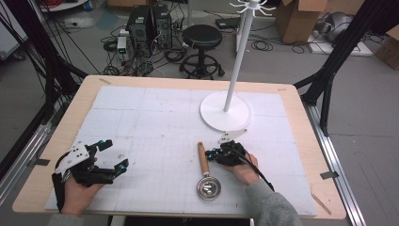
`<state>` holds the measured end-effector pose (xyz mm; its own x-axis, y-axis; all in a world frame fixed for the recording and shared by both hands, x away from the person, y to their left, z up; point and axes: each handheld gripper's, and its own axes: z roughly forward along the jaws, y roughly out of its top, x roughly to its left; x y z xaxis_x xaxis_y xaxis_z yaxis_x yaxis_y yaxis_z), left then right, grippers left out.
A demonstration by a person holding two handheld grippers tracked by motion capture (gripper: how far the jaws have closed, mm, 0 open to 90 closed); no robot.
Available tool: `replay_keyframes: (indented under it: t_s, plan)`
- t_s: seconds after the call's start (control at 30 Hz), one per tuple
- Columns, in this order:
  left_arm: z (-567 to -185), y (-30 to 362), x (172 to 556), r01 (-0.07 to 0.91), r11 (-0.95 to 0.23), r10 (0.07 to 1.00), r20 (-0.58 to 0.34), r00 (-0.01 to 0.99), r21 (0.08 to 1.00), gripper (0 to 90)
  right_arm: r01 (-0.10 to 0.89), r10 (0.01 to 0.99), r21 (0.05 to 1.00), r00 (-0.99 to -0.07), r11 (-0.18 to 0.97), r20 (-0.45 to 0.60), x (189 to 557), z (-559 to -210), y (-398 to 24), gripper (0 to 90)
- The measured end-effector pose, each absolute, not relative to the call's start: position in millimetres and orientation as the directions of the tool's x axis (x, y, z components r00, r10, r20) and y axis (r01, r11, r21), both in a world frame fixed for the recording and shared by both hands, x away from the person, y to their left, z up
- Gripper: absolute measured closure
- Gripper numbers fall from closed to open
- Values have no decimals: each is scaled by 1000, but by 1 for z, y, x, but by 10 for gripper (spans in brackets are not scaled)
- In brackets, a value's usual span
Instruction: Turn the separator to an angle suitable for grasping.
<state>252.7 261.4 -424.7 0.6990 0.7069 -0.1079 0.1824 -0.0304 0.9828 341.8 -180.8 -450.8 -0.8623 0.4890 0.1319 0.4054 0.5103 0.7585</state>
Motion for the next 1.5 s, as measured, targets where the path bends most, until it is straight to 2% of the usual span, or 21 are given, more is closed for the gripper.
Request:
replay_keyframes:
  t_s: [0.53, 1.5]
  plan:
    - [-425, 262, 253, 186, -31, 705, -110, 700, 982, 18, 397, 442, 751, -883, 527, 157, 336, -451, -153, 900]
    - [-426, 262, 252, 192, -35, 707, -111, 699, 981, 18, 369, 400, 743, -904, 559, 149, 340, -449, -131, 900]
